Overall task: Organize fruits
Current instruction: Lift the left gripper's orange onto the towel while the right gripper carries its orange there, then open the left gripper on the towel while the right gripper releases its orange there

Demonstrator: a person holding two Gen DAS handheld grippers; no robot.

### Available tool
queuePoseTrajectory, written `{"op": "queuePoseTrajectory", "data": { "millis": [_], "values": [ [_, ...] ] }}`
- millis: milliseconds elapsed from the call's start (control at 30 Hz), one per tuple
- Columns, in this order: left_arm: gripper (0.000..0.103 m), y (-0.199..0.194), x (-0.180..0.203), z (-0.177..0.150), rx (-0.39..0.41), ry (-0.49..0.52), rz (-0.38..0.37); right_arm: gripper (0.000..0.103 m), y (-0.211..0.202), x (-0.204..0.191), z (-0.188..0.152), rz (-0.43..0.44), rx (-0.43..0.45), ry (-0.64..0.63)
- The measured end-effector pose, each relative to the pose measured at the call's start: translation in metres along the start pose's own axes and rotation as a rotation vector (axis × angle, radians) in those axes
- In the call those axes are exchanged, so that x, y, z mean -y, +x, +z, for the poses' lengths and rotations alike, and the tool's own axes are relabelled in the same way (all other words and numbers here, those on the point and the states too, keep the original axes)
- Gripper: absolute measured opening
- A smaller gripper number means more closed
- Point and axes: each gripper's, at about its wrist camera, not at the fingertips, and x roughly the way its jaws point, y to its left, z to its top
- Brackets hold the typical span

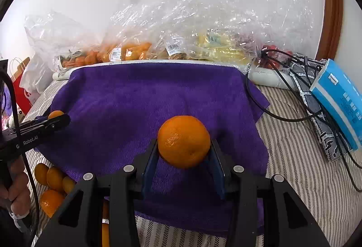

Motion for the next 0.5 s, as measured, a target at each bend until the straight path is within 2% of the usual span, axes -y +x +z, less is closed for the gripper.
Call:
{"op": "queuePoseTrajectory", "data": {
  "millis": [200, 367, 500],
  "values": [
    [0.035, 0.004, 0.004, -0.001, 0.0, 0.028, 0.026, 0.044, 0.001, -0.001, 0.0, -0.017, 0.001, -0.007],
    [0.035, 0.002, 0.004, -0.001, -0.005, 0.026, -0.001, 0.044, -0.008, -0.003, 0.001, -0.009, 0.04, -0.025],
    [0.035, -0.004, 0.003, 0.0, 0.029, 0.023, -0.002, 0.06, -0.014, -0.003, 0.002, 0.005, 0.057, -0.018]
  ]
}}
